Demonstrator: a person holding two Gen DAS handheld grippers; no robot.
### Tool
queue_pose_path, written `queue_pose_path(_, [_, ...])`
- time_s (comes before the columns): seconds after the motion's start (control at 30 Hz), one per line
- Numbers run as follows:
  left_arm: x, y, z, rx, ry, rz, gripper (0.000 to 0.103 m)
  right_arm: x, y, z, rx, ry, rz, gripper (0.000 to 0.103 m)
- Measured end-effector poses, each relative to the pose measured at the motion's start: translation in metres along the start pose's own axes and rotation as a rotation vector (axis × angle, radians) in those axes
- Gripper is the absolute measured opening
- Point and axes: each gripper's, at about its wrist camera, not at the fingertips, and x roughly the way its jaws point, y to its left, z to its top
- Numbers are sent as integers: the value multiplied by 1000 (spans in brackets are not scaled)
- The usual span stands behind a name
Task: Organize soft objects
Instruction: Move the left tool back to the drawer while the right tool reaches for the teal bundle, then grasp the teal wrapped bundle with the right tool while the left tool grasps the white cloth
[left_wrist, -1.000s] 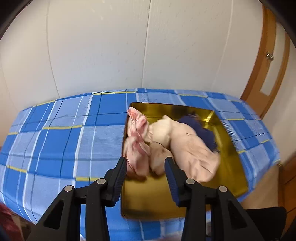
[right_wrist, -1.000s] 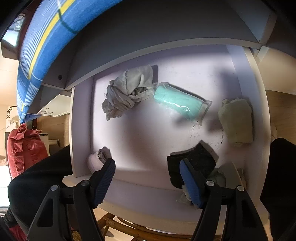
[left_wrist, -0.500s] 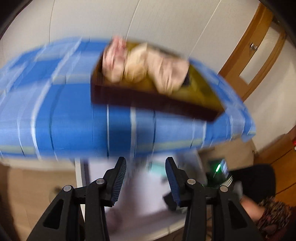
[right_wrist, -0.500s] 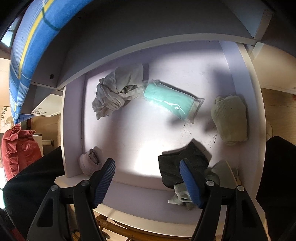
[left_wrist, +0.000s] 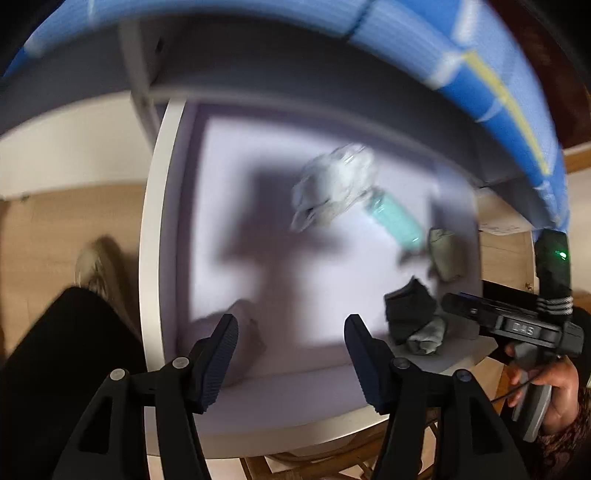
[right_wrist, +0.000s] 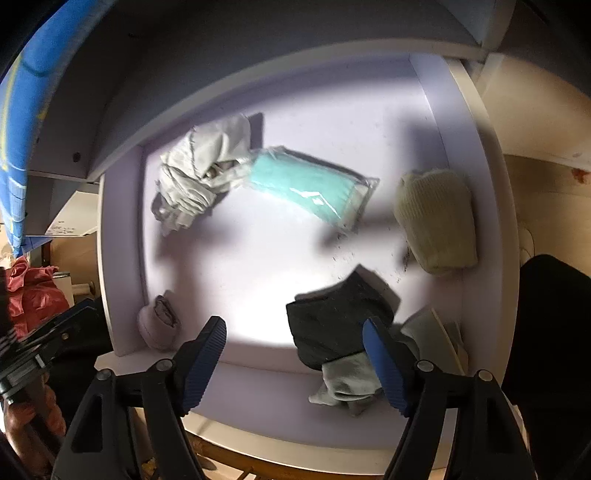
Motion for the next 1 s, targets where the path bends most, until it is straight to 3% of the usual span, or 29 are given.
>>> queue_pose_path(0.3, [35,1,-9,24,131,72,61,15,-7,-4,1,66,-55,83])
queue_pose_path(0.57, [37,11,-11,-21,143,100,61,16,-6,-2,-24,56,-99,83])
queue_pose_path(0.8, [38,-6,-8,12,95,98,61,40,30,19,-324,-14,-326,83])
queue_pose_path(1.0, [42,-13,-7,15,98,95,61,62,49,40,-489,-37,-433,83])
